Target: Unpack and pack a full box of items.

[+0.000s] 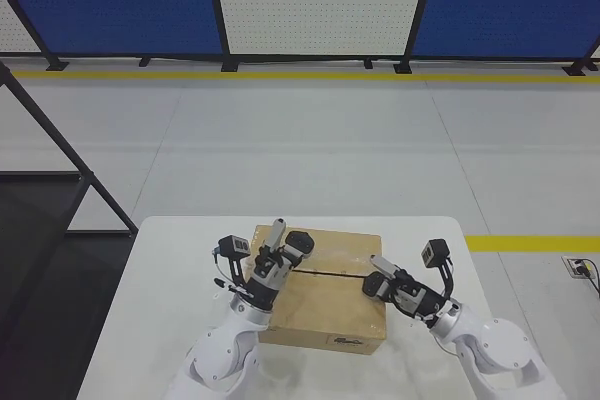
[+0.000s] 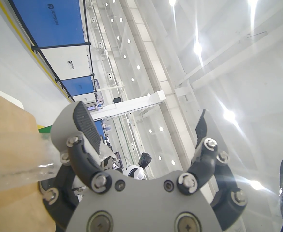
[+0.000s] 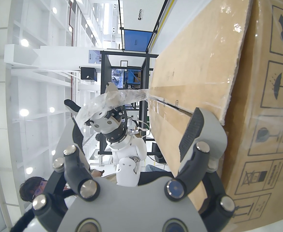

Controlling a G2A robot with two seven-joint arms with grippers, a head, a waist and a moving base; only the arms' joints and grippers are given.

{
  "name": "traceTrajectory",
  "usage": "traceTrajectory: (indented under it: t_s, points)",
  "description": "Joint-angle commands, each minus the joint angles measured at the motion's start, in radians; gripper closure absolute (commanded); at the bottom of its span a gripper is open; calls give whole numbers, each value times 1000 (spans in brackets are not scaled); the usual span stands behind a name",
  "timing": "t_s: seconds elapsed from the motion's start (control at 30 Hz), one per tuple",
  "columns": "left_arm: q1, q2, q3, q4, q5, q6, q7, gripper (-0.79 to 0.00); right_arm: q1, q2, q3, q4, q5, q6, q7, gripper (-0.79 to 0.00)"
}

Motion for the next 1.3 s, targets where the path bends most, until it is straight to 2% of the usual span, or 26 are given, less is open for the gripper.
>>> traceTrajectory:
  t_s: [0.0, 0.83, 0.87, 0.9, 0.93, 1.03, 1.1, 1.17, 1.27]
  points:
    - [-2, -2, 2, 6, 6, 4, 1, -785, -2, 1, 1, -8, -3, 0, 0, -785]
    - [-39, -26, 33, 97, 65, 6, 5, -785, 14, 1, 4, 12, 15, 5, -5, -785]
    - [-40, -27, 33, 98, 65, 6, 5, -785, 16, 1, 3, 13, 15, 6, -3, -727]
    - [-40, -27, 32, 100, 66, 8, 4, -785, 18, 1, 2, 14, 14, 6, -2, -526]
    - [-41, -28, 32, 101, 66, 9, 4, -785, 20, 1, 2, 16, 14, 6, -2, -372]
    - [-43, -30, 30, 103, 66, 6, 2, -785, 25, 1, 2, 19, 17, 8, -3, -169]
    - [-45, -31, 29, 105, 66, 7, 1, -785, 28, 0, 0, 20, 18, 9, -3, -65]
    - [-46, -33, 27, 106, 66, 8, 0, -785, 32, 0, -3, 22, 18, 12, -5, -6]
    - [-47, -34, 25, 108, 67, 9, -3, -785, 39, -1, -5, 29, 18, 17, -6, 0]
